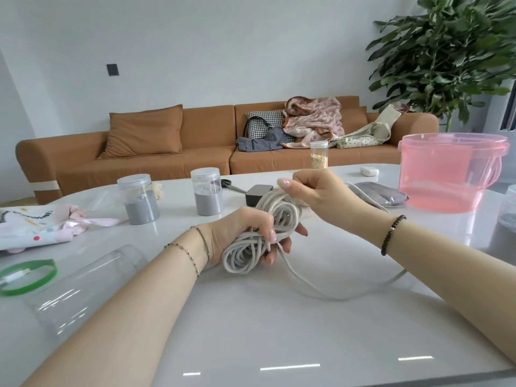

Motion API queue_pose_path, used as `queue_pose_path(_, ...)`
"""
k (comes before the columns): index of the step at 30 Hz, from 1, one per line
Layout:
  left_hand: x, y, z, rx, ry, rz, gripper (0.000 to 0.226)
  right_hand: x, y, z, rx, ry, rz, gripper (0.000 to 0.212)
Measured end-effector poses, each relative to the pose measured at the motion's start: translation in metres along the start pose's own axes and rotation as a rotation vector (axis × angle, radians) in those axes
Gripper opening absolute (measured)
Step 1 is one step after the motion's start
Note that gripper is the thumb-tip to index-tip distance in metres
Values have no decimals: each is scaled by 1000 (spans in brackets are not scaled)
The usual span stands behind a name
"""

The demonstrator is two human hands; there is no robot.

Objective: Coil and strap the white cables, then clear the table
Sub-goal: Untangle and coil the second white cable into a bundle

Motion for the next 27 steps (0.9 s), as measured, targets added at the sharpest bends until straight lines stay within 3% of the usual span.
queue_pose_path(4,-10,1,-14,-313,137,206,52,0,-4,-7,-16,26,-53,53)
queue_pose_path(6,-14,-3,-23,-446,248,226,47,-1,-10,-9,-110,-9,-63,48)
queue_pose_path(8,-15,-13,-29,-512,345,92,36,-3,-10,-10,-179,-24,-31,42)
queue_pose_path(10,-16,-28,-29,-531,403,-151,25,-5,-3,-11,-254,-16,54,36)
queue_pose_path(12,-15,-37,-25,-507,396,-302,26,-7,9,-9,-337,-38,181,31)
queue_pose_path(15,-10,-37,-21,-392,330,-333,38,-11,24,-7,-359,-20,322,26)
queue_pose_path(18,-3,-37,-12,-305,191,-395,50,-12,25,-4,-555,-11,410,26)
queue_pose_path(22,-4,-44,-2,-399,142,-533,29,-13,21,0,-630,14,383,29)
queue_pose_path(27,-26,-83,-4,-644,399,-823,5,-9,15,-1,-475,48,229,22)
Point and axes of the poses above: each hand's wrist, its own x-axis towards the middle knuckle, its own y-axis out of the palm, z = x × y, the point moved 7 cm from there along x, towards the middle knuckle, and after that the axes turned 14 degrees about -y, right-handed, at the moved point
